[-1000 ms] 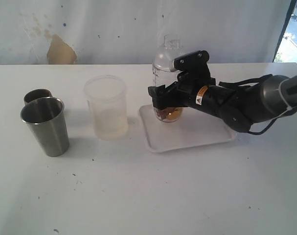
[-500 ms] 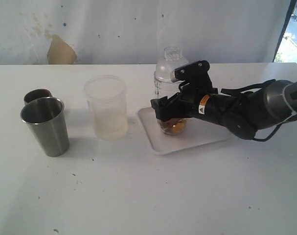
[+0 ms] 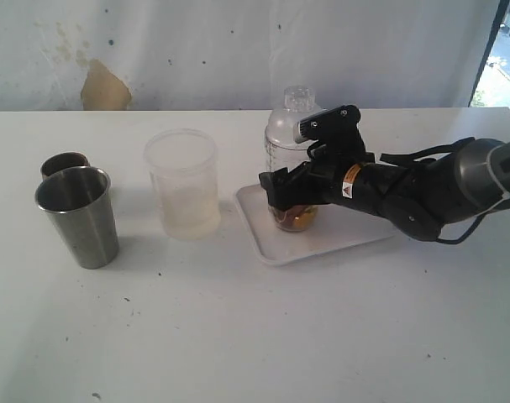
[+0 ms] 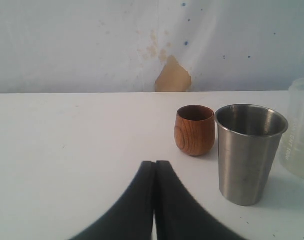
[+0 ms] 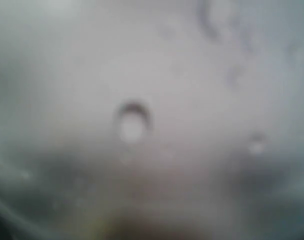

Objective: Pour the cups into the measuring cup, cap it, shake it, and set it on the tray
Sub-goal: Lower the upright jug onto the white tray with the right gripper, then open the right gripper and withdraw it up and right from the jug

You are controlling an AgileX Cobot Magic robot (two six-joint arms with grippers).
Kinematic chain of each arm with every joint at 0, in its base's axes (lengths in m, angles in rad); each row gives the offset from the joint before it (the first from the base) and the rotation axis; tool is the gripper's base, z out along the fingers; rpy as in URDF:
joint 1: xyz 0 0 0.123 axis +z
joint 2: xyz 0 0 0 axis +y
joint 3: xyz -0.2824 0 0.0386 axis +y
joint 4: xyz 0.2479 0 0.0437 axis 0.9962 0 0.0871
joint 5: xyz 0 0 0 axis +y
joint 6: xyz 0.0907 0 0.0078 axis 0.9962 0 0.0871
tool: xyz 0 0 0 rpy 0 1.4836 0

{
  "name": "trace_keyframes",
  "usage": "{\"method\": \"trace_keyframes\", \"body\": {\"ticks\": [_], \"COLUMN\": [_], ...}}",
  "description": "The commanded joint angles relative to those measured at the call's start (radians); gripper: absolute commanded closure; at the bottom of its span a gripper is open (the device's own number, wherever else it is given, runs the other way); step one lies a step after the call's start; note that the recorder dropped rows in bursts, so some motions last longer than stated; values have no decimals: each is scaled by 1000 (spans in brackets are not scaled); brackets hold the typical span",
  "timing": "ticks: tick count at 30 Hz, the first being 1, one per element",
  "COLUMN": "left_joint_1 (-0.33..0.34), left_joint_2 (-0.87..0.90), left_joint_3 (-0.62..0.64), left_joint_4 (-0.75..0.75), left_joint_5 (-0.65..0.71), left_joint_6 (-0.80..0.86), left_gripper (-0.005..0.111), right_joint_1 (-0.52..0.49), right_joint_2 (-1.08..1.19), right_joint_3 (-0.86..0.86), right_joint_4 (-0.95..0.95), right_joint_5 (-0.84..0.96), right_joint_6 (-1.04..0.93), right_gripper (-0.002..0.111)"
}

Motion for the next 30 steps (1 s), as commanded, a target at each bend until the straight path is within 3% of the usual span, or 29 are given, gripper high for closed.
{"method": "trace_keyframes", "body": {"ticks": [1,7,12,18,30], "left_joint_1": [-2,-2,-2,-2,-2], "left_joint_2": [-5,-5,-5,-5,-5], "left_joint_3": [4,4,4,4,4], "left_joint_4": [-9,-9,-9,-9,-9], "left_joint_5": [-8,-8,-8,-8,-8], "left_joint_6": [-1,-1,-1,-1,-1], "left_gripper": [107,107,107,107,107], "right_joint_1": [-5,-5,-5,-5,-5], "right_joint_2": [-15,-17,-26,-126,-247], "right_joint_3": [2,2,2,2,106], "right_joint_4": [-3,-3,-3,-3,-3], "right_joint_5": [47,53,78,205,193], "right_joint_6": [6,-2,-2,12,53], "right_gripper": [23,22,6,6,6]}}
